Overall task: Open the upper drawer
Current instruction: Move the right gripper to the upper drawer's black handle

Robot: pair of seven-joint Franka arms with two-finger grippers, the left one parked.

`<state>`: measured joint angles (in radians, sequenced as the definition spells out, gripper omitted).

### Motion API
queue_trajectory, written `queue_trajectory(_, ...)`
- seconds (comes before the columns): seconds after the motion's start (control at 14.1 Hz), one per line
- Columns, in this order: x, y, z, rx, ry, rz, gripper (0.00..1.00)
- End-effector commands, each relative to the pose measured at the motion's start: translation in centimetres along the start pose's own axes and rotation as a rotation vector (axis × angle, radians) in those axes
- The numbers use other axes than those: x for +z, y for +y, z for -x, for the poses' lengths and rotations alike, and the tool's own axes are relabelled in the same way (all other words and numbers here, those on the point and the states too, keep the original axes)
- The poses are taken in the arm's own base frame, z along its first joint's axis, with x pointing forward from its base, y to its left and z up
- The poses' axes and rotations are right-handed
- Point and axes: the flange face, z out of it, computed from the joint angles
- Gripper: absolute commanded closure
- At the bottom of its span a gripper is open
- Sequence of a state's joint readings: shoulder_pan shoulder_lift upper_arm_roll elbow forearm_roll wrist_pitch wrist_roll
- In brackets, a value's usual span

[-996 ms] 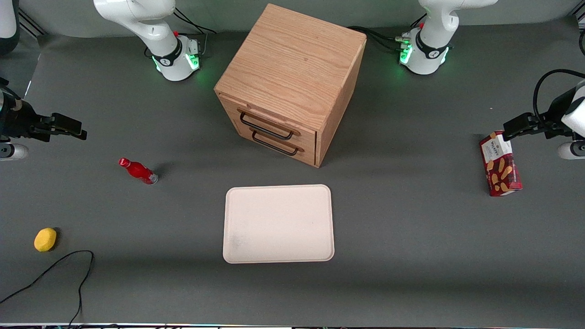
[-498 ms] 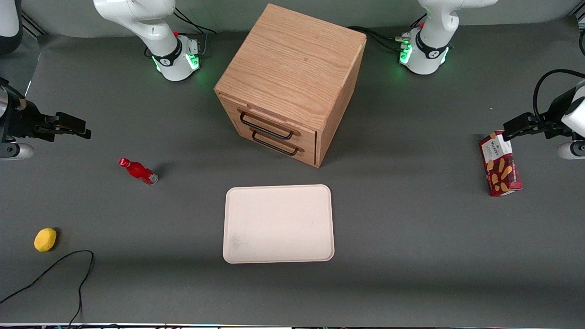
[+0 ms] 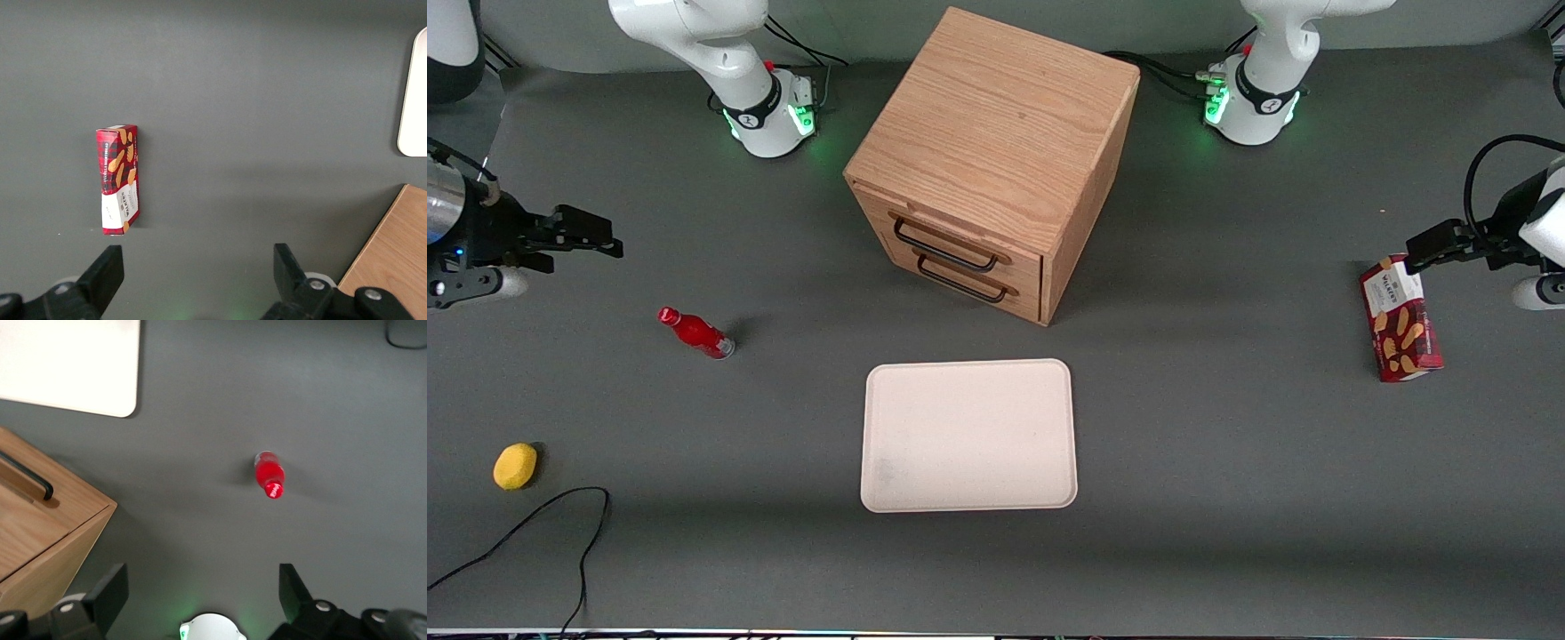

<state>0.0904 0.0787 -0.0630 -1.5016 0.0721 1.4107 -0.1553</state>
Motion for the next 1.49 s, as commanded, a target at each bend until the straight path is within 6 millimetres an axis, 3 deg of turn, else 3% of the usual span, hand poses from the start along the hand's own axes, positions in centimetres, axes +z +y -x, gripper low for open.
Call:
queue_trajectory(0.0, 0.5, -4.5, -1.6, -0.104, -0.004, 0.023, 0.0)
queue_trajectory(0.21, 3.6, -10.5, -4.2, -0.209, -0.011, 0.045, 0.0)
queue_trajectory(0.43, 8.2, -18.7, -6.2, -0.356, -0.037, 0.094, 0.0)
queue_trajectory(0.57, 10.2, -21.1, -6.9, -0.425, -0.051, 0.1, 0.0)
queue_trajectory(0.64, 10.9, -23.6, -6.8, -0.475, -0.055, 0.103, 0.0)
queue_trajectory(0.85, 13.7, -28.8, -7.9, -0.713, -0.09, 0.086, 0.0)
queue_trajectory(1.07, 16.4, -31.2, -8.2, -0.823, -0.131, 0.062, 0.0)
queue_trajectory(1.42, 19.0, -32.3, -8.8, -0.865, -0.157, -0.088, 0.0)
